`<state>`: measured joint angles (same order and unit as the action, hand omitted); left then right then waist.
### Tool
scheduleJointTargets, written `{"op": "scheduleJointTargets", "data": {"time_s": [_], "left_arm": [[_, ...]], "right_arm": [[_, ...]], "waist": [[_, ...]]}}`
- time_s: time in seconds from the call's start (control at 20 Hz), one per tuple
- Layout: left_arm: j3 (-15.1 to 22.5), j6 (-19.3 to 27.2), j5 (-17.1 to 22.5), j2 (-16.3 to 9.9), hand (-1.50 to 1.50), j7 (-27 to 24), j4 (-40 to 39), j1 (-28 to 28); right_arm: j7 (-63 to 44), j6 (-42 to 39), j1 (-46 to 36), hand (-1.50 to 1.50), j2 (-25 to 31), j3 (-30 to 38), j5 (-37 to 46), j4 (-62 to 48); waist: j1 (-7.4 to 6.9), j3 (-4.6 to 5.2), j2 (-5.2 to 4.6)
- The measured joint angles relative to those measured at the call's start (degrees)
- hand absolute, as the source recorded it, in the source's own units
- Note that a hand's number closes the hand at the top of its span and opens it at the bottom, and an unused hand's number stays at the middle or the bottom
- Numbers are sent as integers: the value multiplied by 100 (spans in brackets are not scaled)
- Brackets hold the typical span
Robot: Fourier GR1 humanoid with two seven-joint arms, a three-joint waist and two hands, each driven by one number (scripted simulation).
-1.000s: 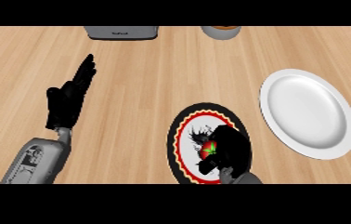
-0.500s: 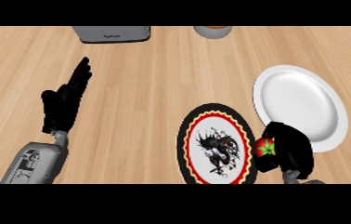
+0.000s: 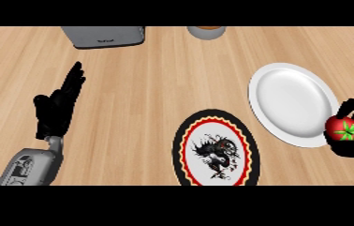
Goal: Pick the tomato from the plate and place it in the plate
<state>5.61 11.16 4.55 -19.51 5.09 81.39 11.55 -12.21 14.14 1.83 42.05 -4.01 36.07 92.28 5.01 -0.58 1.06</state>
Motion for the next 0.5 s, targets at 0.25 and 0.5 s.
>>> {"op": "scheduleJointTargets", "data": {"time_s": [0.25, 0.5], "left_arm": [[-2, -27, 16, 21, 0, -54, 23, -26], [102, -100, -38, 71, 0, -36, 58, 109]], "right_arm": [[1899, -139, 99, 150, 514, 879, -1321, -212], [3579, -1106, 130, 150, 979, 1687, -2642, -1068]], "waist": [[-76, 6, -31], [-277, 26, -83]]}}
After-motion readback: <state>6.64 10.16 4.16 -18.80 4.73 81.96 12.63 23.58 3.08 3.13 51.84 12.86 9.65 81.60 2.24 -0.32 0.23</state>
